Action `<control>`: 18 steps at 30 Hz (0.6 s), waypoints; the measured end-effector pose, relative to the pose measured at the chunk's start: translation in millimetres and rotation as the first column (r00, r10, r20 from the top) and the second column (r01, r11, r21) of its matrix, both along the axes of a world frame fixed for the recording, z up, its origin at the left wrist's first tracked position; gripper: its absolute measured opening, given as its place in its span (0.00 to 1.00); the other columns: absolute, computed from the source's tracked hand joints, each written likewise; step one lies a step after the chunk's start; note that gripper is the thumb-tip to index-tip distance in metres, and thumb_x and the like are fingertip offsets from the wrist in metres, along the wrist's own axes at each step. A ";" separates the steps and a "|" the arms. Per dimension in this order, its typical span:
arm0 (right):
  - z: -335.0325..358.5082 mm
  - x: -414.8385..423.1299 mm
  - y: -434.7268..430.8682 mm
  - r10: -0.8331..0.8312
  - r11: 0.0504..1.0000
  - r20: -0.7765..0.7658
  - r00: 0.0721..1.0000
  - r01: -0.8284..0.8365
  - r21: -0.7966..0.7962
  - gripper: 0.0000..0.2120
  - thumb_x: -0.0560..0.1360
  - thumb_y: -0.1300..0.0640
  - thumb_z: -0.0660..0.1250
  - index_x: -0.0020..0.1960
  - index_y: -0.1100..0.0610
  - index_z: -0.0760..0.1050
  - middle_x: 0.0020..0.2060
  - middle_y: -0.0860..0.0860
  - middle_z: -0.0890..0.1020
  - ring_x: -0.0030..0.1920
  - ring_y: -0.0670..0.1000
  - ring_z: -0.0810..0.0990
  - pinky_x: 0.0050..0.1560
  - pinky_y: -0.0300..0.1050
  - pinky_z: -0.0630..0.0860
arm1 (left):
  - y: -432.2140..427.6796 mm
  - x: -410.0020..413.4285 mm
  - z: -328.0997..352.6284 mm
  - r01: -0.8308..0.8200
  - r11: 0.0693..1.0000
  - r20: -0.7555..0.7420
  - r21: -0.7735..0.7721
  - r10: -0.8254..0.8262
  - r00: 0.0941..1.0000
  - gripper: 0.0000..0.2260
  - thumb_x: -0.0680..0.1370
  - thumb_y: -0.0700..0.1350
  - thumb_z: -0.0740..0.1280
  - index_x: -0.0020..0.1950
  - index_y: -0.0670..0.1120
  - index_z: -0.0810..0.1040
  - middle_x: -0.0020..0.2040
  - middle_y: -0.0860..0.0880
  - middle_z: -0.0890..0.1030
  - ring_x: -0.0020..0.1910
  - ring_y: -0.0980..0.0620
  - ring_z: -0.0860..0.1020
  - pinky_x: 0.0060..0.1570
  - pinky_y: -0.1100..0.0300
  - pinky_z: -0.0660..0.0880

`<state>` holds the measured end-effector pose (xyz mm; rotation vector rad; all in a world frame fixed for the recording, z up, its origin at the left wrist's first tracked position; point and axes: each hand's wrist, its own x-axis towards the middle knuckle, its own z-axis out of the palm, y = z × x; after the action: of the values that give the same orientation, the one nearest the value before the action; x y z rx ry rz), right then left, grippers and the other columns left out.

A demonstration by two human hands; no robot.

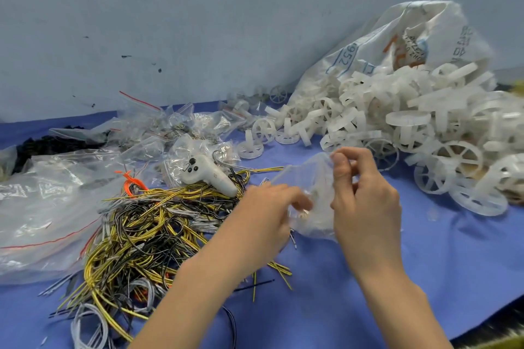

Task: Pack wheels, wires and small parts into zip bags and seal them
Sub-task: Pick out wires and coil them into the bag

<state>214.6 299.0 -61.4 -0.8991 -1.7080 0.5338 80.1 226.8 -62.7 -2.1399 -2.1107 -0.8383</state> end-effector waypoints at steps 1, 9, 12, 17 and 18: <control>2.1 1.6 1.5 0.011 1.000 -0.012 1.000 -0.012 -0.006 0.10 0.83 0.46 0.56 0.52 0.48 0.73 0.34 0.44 0.77 0.36 0.54 0.76 0.36 0.50 0.66 | -4.7 -4.4 -0.8 -0.026 0.995 -0.141 0.100 0.040 0.989 0.24 0.65 0.30 0.60 0.52 0.52 0.80 0.58 0.52 0.80 0.59 0.48 0.74 0.56 0.48 0.72; 37.4 4.9 9.6 0.353 0.931 -0.041 0.935 -0.355 -0.083 0.08 0.83 0.54 0.61 0.46 0.48 0.75 0.26 0.41 0.73 0.29 0.49 0.70 0.36 0.51 0.71 | -3.8 -41.1 38.6 -0.067 0.998 -0.519 -0.013 0.051 0.853 0.20 0.79 0.49 0.67 0.71 0.58 0.71 0.79 0.42 0.55 0.72 0.41 0.66 0.69 0.48 0.66; 62.5 3.8 12.6 0.409 0.908 -0.017 0.913 -0.408 -0.093 0.10 0.83 0.54 0.61 0.45 0.49 0.76 0.27 0.42 0.73 0.30 0.47 0.69 0.37 0.54 0.72 | -1.3 -34.1 75.1 0.017 0.994 -0.596 -0.110 -0.080 0.799 0.13 0.81 0.51 0.64 0.66 0.57 0.75 0.78 0.45 0.60 0.70 0.45 0.69 0.65 0.51 0.67; 98.1 6.2 1.1 0.310 0.926 -0.275 0.910 -0.354 -0.129 0.09 0.83 0.47 0.60 0.51 0.47 0.78 0.34 0.45 0.76 0.36 0.48 0.74 0.43 0.52 0.74 | -25.8 -30.2 147.0 -0.006 1.000 -0.347 0.000 0.006 0.938 0.10 0.80 0.55 0.64 0.54 0.51 0.80 0.57 0.53 0.75 0.49 0.52 0.76 0.50 0.47 0.76; 100.2 7.5 -7.4 0.322 0.916 -0.315 0.893 -0.378 -0.136 0.11 0.82 0.43 0.59 0.52 0.45 0.78 0.37 0.45 0.78 0.38 0.48 0.76 0.45 0.51 0.75 | -31.6 -29.9 158.7 -0.030 0.999 -0.314 -0.011 0.025 0.949 0.11 0.80 0.56 0.63 0.53 0.51 0.80 0.55 0.53 0.75 0.47 0.52 0.75 0.50 0.47 0.76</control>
<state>222.0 291.6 38.8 -0.6067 -1.5724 1.0402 50.2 195.1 95.9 -2.0797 -1.9846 -0.4413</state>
